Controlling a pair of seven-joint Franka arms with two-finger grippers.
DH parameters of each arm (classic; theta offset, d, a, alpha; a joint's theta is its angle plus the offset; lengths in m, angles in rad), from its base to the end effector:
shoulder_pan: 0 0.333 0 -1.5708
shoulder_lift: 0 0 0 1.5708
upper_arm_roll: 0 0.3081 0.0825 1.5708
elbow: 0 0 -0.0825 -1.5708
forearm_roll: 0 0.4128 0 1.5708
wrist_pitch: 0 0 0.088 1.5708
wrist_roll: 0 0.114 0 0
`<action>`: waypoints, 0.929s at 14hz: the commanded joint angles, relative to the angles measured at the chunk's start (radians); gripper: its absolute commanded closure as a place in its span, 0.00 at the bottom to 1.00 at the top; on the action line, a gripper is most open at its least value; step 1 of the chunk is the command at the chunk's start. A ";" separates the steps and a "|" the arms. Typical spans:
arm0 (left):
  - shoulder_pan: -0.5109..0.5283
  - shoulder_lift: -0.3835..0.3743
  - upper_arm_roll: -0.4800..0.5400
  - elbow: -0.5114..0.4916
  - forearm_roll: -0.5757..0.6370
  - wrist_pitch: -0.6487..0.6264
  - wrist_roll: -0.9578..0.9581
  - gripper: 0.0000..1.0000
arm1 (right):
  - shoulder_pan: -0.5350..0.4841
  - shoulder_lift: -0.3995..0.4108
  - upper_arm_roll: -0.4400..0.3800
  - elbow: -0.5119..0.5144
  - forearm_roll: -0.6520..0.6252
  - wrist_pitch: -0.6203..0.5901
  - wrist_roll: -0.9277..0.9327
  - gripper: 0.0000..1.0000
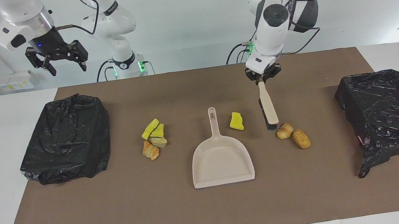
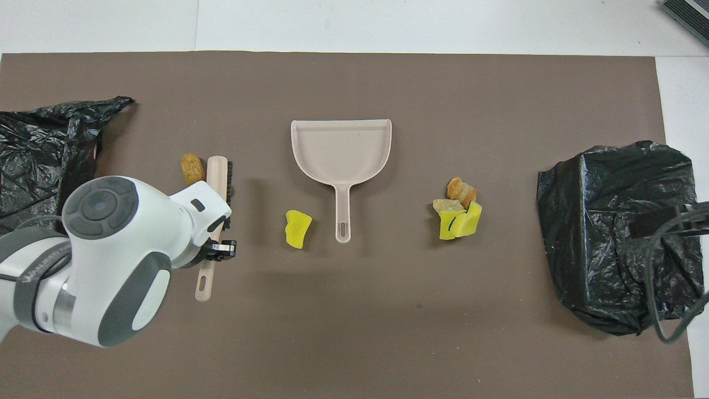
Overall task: Sweep and dump trash in bin
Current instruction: 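Move the brush toward the bread while the right gripper grasps the dustpan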
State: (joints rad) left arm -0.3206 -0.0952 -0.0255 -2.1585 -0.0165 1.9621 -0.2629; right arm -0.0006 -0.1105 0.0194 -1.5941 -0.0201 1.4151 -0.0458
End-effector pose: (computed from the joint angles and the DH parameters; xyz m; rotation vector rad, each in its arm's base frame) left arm 0.4997 -0.1816 0.4027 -3.1170 0.1183 0.1566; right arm 0.5320 0.0081 0.6467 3.1171 0.0966 -0.1073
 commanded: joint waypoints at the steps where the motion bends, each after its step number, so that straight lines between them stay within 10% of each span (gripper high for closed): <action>1: 0.104 0.020 -0.014 0.008 0.010 0.060 0.117 1.00 | -0.004 0.003 0.088 -0.067 0.014 0.132 -0.011 0.00; 7: 0.343 0.133 -0.014 0.023 0.050 0.191 0.425 1.00 | 0.101 0.195 0.149 -0.067 0.082 0.304 0.114 0.00; 13: 0.332 0.204 -0.019 0.009 0.050 0.227 0.516 1.00 | 0.298 0.406 0.149 -0.064 0.085 0.556 0.411 0.00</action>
State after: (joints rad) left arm 0.0415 0.1019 -0.0390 -2.1545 0.0165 2.1855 0.2507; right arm 0.2752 0.2531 0.1703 -1.6749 0.0533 1.9323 0.3111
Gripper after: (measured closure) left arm 0.731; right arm 0.000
